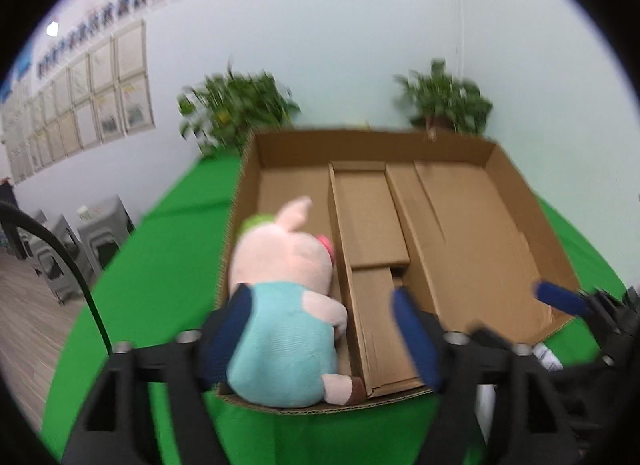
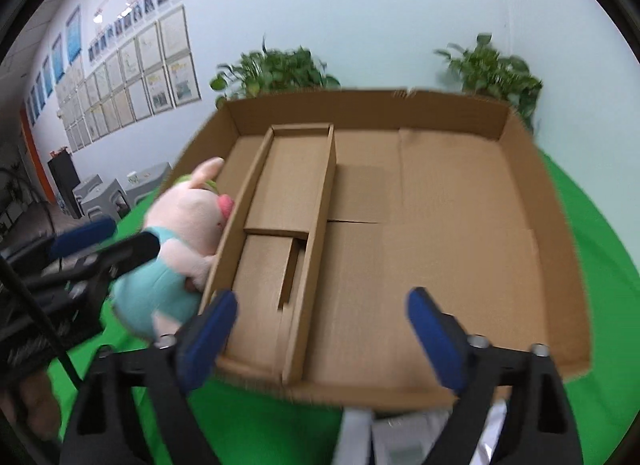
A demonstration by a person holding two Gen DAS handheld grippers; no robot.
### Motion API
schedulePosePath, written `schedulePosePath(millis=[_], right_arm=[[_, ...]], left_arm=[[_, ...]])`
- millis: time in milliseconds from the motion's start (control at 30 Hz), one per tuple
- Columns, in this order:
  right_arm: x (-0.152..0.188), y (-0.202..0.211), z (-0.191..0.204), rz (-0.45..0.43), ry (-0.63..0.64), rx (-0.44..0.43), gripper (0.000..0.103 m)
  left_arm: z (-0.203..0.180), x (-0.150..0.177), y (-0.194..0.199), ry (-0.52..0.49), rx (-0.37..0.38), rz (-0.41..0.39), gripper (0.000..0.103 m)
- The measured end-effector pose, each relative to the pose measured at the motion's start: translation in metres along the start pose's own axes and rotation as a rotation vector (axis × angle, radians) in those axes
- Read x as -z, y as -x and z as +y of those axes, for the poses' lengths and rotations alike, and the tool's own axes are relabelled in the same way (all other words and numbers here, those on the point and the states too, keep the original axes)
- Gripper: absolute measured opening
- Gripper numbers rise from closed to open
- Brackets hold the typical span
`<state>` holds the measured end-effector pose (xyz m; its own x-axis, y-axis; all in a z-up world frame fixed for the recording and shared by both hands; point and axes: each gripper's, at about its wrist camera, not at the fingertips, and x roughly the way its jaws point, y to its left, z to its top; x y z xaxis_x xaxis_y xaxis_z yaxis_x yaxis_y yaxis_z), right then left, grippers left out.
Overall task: Organize objects
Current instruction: 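Lower the narrow box into the large box and open both tools, then move the right tool toward the white hair dryer head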
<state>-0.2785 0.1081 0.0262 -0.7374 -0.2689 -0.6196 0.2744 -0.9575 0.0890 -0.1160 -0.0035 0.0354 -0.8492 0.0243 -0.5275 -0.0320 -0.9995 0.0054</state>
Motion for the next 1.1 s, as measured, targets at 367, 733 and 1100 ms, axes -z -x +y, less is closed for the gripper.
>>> schedulePosePath(millis=[367,733,1100], right_arm=[[0.075,0.12,-0.026,-0.085,-0.013,-0.005,0.103],[0.137,0.121,-0.023,0.055,-0.034,-0.086,0.102],[0.159,0.095,-0.012,0.153,-0.013,-0.035,0.079]], left_arm=[[-0.022,0.037,0.053,-0.015,0.053,-0.044,0.082],[-0.035,0.064,0.028,0.082,0.299,0.136,0.082],[-0.048,0.085,-0.007,0.142,0.509,0.309,0.081]])
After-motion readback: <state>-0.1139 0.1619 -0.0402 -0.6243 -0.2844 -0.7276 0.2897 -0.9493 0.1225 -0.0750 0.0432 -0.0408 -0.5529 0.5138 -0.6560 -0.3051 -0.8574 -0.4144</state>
